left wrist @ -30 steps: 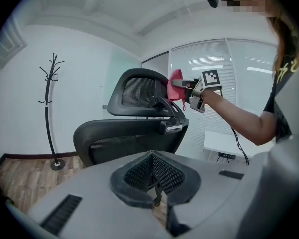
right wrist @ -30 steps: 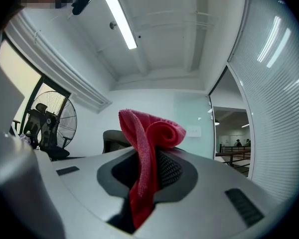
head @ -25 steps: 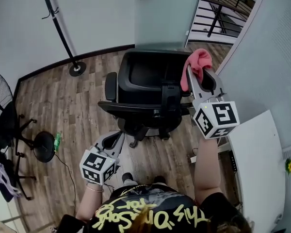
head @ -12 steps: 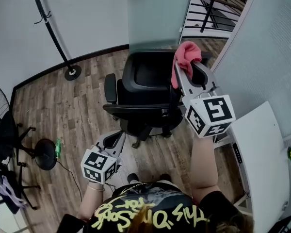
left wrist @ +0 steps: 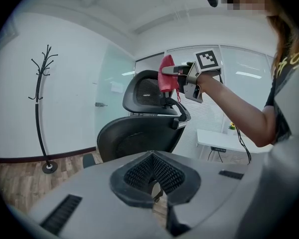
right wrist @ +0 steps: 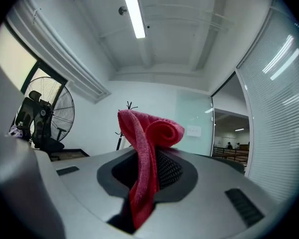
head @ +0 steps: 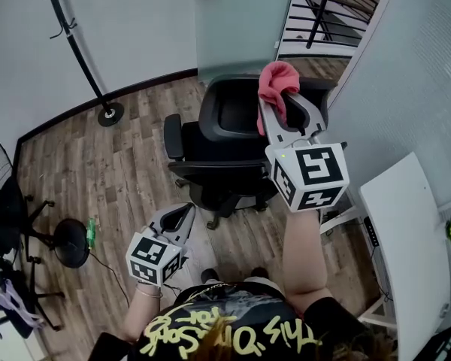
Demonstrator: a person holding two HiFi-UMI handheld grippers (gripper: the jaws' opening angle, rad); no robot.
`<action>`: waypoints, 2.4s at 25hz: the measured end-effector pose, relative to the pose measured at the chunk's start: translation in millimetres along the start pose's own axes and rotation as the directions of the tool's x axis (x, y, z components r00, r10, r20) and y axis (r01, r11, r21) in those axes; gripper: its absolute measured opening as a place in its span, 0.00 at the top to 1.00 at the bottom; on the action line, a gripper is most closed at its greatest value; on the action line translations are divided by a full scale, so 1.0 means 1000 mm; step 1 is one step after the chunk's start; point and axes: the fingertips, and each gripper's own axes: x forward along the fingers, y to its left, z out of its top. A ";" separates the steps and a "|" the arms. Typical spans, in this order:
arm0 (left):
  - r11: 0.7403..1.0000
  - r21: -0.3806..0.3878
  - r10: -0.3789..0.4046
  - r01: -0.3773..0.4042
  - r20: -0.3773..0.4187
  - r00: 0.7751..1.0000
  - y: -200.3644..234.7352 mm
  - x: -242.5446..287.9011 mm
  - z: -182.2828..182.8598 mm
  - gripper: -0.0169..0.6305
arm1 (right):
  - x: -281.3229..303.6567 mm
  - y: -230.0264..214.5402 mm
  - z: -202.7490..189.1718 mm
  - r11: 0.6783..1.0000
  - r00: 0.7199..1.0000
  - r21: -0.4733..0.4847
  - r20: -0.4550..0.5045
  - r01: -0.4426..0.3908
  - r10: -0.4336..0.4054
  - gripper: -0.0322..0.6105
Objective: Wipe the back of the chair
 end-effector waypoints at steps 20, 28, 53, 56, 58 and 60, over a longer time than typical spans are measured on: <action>0.999 -0.003 0.035 -0.035 -0.007 0.999 0.025 -0.029 -0.004 0.99 | 0.054 0.080 -0.022 0.993 0.990 0.018 -0.074 -0.121 0.122 0.85; 0.999 -0.008 0.036 -0.036 -0.015 0.999 0.020 -0.023 -0.006 0.98 | 0.036 0.088 -0.012 0.986 0.985 0.000 -0.035 -0.169 0.169 0.85; 1.000 0.003 0.007 -0.007 -0.026 1.000 -0.078 0.054 0.009 0.99 | -0.091 -0.175 -0.056 0.978 0.990 0.157 -0.035 0.139 -0.135 0.85; 0.999 0.004 0.032 -0.032 -0.017 0.999 -0.086 0.055 0.015 0.99 | -0.083 -0.195 -0.076 0.980 0.987 0.143 -0.092 0.141 -0.129 0.85; 0.999 -0.002 0.050 -0.050 -0.011 0.999 -0.089 0.055 0.017 0.98 | -0.073 -0.203 -0.089 0.982 0.985 0.135 -0.132 0.131 -0.113 0.85; 0.998 -0.011 0.066 -0.066 -0.010 0.998 -0.091 0.054 0.015 0.99 | -0.062 -0.207 -0.102 0.984 0.981 0.135 -0.167 0.119 -0.096 0.85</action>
